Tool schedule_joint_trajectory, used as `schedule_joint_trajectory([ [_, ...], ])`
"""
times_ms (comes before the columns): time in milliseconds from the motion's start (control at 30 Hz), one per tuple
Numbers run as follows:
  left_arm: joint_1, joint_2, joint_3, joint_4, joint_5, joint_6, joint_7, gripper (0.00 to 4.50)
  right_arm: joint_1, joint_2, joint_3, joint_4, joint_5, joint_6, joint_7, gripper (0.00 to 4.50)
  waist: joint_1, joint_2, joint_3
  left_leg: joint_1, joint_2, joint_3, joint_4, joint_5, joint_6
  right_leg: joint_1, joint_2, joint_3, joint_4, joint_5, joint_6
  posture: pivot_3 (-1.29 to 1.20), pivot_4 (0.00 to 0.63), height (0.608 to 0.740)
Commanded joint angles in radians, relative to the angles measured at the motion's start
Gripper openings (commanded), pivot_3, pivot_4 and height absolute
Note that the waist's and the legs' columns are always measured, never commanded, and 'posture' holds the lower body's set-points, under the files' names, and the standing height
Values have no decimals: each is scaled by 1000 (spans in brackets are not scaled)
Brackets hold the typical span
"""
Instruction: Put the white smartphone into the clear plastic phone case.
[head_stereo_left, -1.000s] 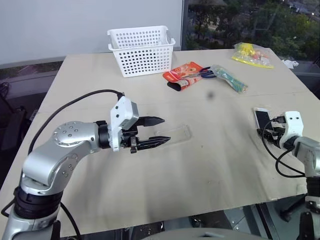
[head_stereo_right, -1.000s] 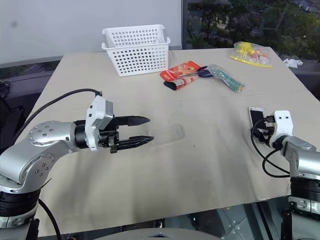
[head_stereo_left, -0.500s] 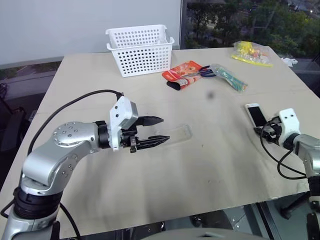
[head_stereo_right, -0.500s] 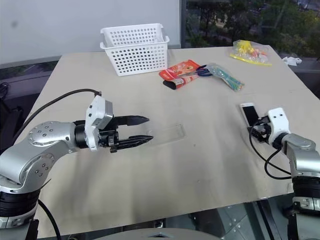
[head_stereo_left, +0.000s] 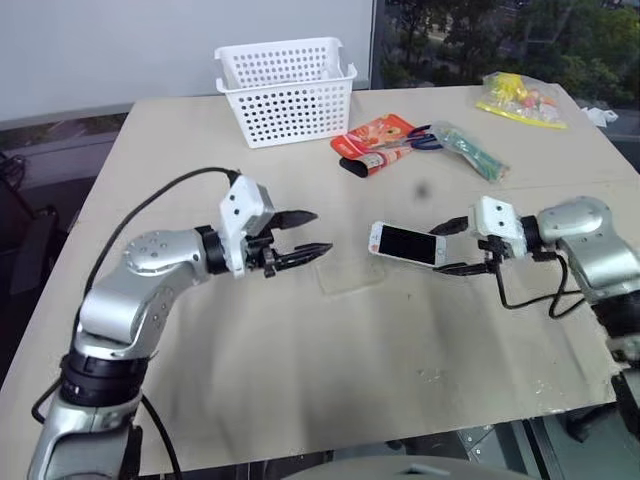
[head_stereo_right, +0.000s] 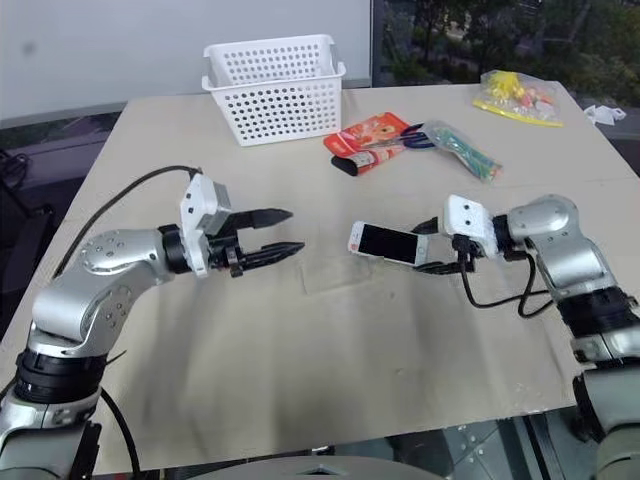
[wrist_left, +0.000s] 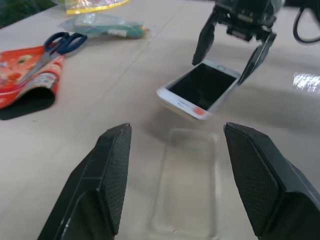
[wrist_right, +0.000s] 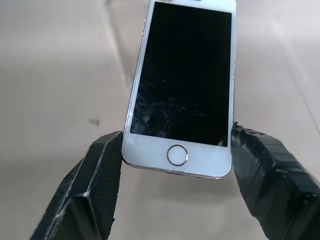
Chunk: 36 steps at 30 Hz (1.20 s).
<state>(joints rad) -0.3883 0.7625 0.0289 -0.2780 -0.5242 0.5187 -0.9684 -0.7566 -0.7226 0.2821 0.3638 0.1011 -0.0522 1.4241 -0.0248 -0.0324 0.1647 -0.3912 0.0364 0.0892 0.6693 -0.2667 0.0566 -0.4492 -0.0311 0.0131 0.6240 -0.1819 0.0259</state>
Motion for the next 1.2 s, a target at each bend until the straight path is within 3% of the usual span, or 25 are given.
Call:
schedule_joint_trajectory([
  [33, -42, 23, -8, 55, 51, -75, -45, 2992, -132, 41, 51, 165, -75, -183, 65, 2861, 2, 0, 1, -1, 0, 0, 0, 0, 0, 0, 0, 0, 0, 0, 0, 0, 150, 740],
  [233, -112, 6, -47, 134, 129, -143, -57, 2992, -308, 141, 145, 447, -189, -430, 114, 2861, 9, 0, 2, -2, 0, 1, 1, 0, 0, -1, -1, -2, 1, 2, -3, 0, 150, 740],
  [467, -95, -61, -120, 45, 123, -101, -59, 2992, -343, 207, 166, 493, -187, -470, 162, 2861, 13, 0, 2, -8, 0, 0, 0, 3, -5, -5, -2, -4, 1, 4, 1, 0, 150, 740],
  [567, -78, -76, -157, 28, 139, -91, -59, 2294, -340, 215, 168, 482, -189, -466, 161, 2861, 12, 1, 2, -7, 0, -1, 1, 3, -6, -5, -2, -4, 2, 4, 1, 0, 150, 740],
  [700, -68, -89, -214, 36, 189, -98, -50, 486, -329, 215, 173, 442, -188, -439, 165, 2861, 10, 1, 2, -6, 0, -2, 1, 3, -5, -4, -1, -3, 3, 4, 1, 0, 150, 740],
  [767, -65, -105, -254, 70, 242, -118, -29, 187, -317, 214, 175, 405, -181, -415, 170, 2861, 11, 1, 2, -5, 0, -2, 2, 2, -4, -4, -1, -3, 5, 4, 1, 0, 150, 740],
  [1200, -18, -207, -365, 255, 436, -219, 61, 187, -274, 199, 198, 294, -173, -275, 187, 2861, 13, 1, 2, -6, 0, -2, 2, 3, -5, -4, -1, -4, 5, 5, 1, 0, 150, 740],
])
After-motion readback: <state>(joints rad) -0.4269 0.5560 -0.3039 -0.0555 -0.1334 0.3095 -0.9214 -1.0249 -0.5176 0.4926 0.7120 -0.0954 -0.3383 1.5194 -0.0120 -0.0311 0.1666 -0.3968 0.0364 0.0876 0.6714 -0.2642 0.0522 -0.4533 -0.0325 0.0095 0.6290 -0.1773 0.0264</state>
